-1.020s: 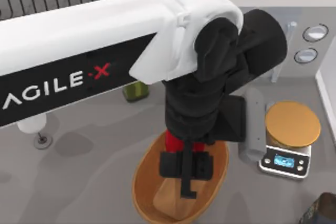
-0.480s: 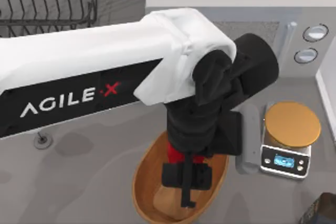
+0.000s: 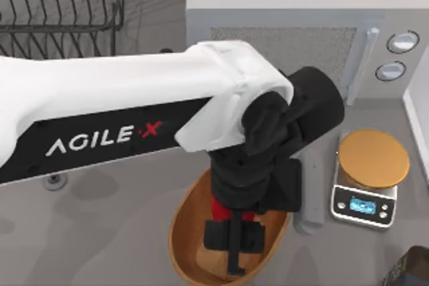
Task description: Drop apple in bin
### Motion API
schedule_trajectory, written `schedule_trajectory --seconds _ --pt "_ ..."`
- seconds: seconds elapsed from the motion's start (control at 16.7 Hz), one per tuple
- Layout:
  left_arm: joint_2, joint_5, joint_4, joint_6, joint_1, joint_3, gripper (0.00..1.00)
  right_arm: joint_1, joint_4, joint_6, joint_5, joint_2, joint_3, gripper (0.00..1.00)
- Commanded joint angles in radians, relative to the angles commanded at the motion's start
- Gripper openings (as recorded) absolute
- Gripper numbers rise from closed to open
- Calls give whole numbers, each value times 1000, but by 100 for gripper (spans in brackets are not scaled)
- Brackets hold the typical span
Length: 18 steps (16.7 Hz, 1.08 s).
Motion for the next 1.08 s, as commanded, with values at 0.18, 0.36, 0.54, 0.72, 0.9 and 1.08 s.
schedule_trajectory --seconds 0.18,0.36,0.54,0.72,0.9,1.08 --pt "0 0 0 0 0 0 8 0 0 0 0 0 0 100" --pt "0 0 0 0 0 0 30 0 0 0 0 0 0 100" --pt "0 0 0 0 0 0 53 0 0 0 0 0 0 100" --pt "0 0 0 0 0 0 75 0 0 0 0 0 0 100" --pt "0 0 0 0 0 0 98 0 0 0 0 0 0 100" --pt "0 0 0 0 0 0 100 0 0 0 0 0 0 100"
